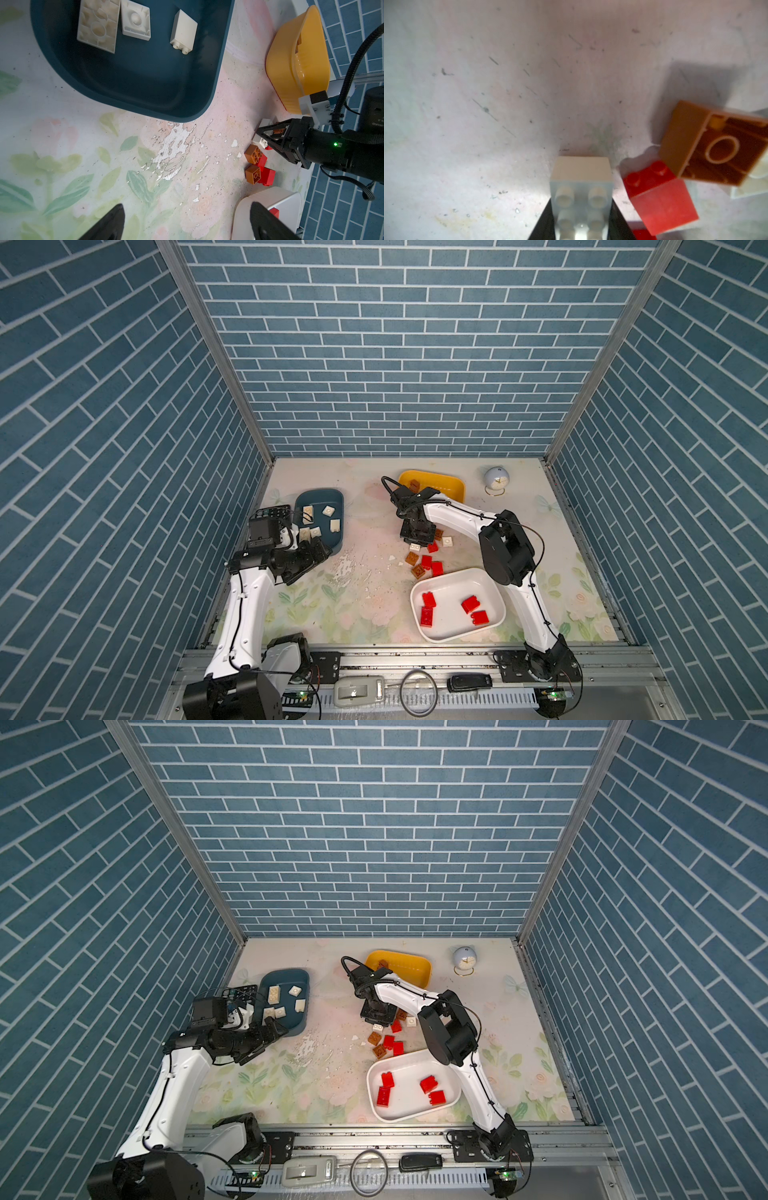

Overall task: Sort the legos into containers by color
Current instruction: Pick up the lego from the center of the table.

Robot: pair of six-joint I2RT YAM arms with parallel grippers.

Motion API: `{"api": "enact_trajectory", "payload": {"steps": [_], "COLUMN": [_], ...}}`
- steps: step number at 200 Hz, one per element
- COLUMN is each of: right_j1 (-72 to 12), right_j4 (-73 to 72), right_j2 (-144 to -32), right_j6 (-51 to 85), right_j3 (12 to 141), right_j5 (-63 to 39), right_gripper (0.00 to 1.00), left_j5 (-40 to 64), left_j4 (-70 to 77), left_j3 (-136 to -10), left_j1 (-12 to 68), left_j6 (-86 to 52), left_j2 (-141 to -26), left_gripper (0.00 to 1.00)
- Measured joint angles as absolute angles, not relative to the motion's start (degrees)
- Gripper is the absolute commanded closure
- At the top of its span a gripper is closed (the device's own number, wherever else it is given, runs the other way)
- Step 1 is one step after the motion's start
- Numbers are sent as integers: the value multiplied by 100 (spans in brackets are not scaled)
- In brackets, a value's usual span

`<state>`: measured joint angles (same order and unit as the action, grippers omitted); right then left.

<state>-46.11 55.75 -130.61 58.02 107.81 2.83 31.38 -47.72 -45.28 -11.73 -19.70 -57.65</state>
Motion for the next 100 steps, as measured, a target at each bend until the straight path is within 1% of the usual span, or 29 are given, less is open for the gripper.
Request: {"api": "enact_trajectory", "payload": {"steps": [22, 43, 69, 100], "right_j1": [-4617, -4650, -4781, -5043], "right_j4": [5533, 5273, 4654, 3710], "right_j2": [-13008, -12857, -12715, -12809], "right_j6": [5513, 5153, 4753, 4497], "right_j3": [10827, 10833, 11172, 11902], "right_j5": [344, 198, -231, -884], "right_gripper": [77, 77, 78, 78], "left_j5": [3085, 2961, 2779, 2545], "left_j4": [-4781, -4831, -4939, -5072], "left_j3": [-4530, -4552, -4644, -4873], "left_j1": [-1173, -1173, -1173, -1177], "left_j6": [-1964, -1970, -2010, -2016], "left_j2": [-5776, -5776, -5774, -5745], "left_gripper": [4, 4, 4, 4]}}
